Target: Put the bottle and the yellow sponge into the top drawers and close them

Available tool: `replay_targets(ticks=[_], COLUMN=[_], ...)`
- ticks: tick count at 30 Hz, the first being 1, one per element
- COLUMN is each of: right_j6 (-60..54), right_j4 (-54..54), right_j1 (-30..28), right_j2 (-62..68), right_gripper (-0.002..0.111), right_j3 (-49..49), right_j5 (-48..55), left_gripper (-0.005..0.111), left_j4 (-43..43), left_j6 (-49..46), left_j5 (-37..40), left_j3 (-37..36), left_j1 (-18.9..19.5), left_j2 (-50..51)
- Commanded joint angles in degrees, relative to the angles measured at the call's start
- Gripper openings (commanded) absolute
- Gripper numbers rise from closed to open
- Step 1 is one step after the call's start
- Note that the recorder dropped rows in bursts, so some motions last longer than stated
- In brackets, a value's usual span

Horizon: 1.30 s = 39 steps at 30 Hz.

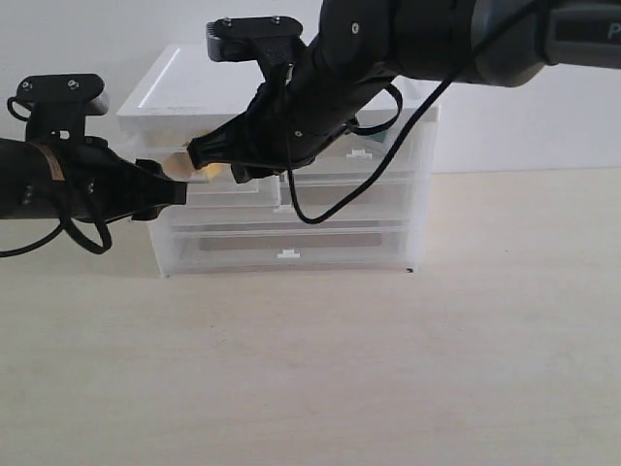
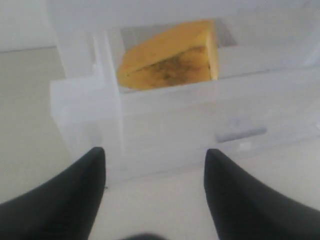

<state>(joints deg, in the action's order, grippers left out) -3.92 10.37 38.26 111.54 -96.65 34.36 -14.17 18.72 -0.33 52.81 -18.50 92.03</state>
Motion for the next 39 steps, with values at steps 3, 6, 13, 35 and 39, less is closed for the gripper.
replay_targets(ticks=[3,6,13,35,39], right_j6=[-0.3,-0.5,-1.1,-1.1,-1.1], right_j4=[-0.6,-0.5,-0.7,-0.9,-0.9], right_j1=[-1.9,-1.9,-1.9,-2.4,-2.4], right_j2=[0.5,1.4,3.0,3.9,4.0], right_gripper=[0.025,0.025,0.025,0.025,0.025], right_j3=[0.0,-0.1,-0.1,-0.1,-0.1], right_j5=[-2.6,-3.9,-6.0,-16.0,-17.4], left_gripper=[0.056,0.056,0.056,0.049,0.049], left_j4=[0.0,-0.3,-0.3,-0.3,-0.3], left_j6=[-0.3,-0.3,-0.3,-0.5,-0.5], left_j5=[-1.2,-1.5,-1.5,-4.9,-5.2], left_j3=[2.1,2.5,4.1,8.0,8.1], left_j1=[0.2,0.2,1.1,2.6,2.6], left_j2=[0.3,0.3,0.4,6.0,5.9])
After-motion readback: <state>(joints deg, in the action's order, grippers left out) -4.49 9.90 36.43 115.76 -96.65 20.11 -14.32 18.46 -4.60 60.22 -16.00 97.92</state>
